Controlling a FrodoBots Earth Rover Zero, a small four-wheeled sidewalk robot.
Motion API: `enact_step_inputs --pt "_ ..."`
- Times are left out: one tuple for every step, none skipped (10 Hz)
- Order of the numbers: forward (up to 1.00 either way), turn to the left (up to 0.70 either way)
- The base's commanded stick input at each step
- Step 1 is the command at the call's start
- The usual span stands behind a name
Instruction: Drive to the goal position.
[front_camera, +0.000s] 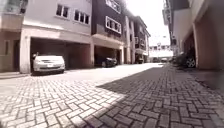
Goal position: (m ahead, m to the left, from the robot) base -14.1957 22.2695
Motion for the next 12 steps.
enact_step_inputs --pt "0.0 0.7" --pt "0.0 0.7" --pt "0.0 0.7" --pt "0.0 0.7" --pt "0.0 0.7" --pt "0.0 0.7" --pt "0.0 0.7" --pt "0.0 0.7" --pt "0.0 0.7" --pt "0.0 0.7" --pt "0.0 0.7" --pt "0.0 0.7"
